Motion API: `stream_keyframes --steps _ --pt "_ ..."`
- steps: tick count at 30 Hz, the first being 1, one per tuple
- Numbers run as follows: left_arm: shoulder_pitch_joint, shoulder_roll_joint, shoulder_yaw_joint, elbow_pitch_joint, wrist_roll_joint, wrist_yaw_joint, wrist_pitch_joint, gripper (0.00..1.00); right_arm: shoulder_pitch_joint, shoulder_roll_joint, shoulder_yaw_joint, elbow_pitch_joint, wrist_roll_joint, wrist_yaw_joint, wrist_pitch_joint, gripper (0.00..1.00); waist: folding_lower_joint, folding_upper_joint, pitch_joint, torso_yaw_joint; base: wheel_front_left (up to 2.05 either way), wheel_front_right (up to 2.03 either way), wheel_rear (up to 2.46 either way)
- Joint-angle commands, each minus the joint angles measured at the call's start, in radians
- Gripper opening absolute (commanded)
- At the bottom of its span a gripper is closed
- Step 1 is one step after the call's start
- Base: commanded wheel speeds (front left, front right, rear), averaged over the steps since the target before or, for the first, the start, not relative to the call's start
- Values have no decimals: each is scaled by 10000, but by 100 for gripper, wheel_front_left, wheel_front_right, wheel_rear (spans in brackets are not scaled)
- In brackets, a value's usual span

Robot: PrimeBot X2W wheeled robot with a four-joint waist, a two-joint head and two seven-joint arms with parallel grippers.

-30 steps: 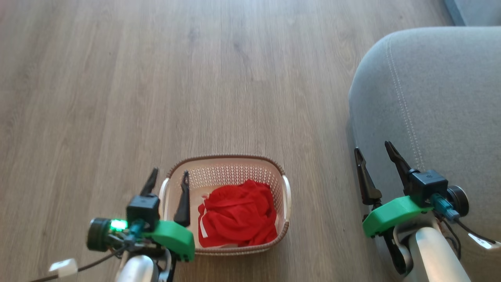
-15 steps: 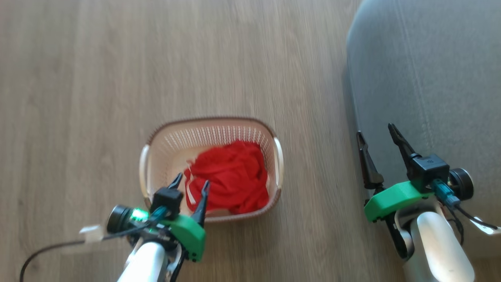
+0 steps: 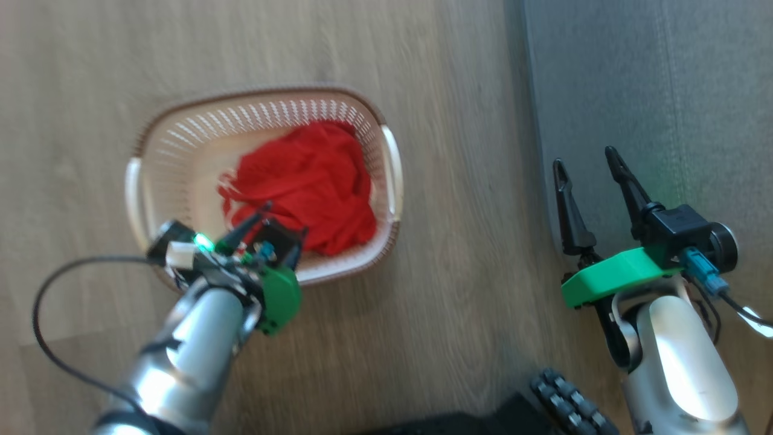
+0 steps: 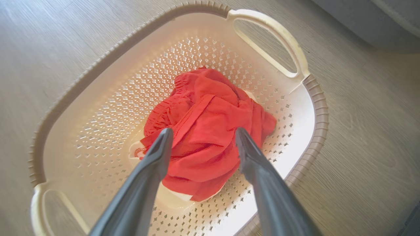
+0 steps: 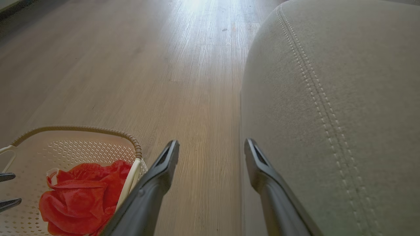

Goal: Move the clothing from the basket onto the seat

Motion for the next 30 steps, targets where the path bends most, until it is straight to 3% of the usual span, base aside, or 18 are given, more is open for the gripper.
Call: stream_keyframes --steps 1,11,20,25,30 --pt "-172 314 188 78 70 -4 -138 100 1 -101 245 -320 146 -2 -93 100 -3 0 880 -625 0 0 0" --pt "-2362 1037 -492 2436 779 343 -138 100 -54 -101 466 -691 806 -2 -93 100 -3 0 2375 -1401 0 0 0" --pt "-3650 1522 -1264 3645 1268 -370 301 100 -174 -101 873 -807 1143 -2 -93 100 -3 0 3186 -1801 0 0 0" --pt "-4011 1607 -1388 3893 1325 -232 1303 100 -149 -101 952 -841 1213 -2 -93 100 -3 0 3297 -1837 0 0 0" --pt "-4064 1710 -1347 3967 1093 -549 1959 100 -81 -101 1120 -823 1297 -2 -93 100 -3 0 3354 -1911 0 0 0"
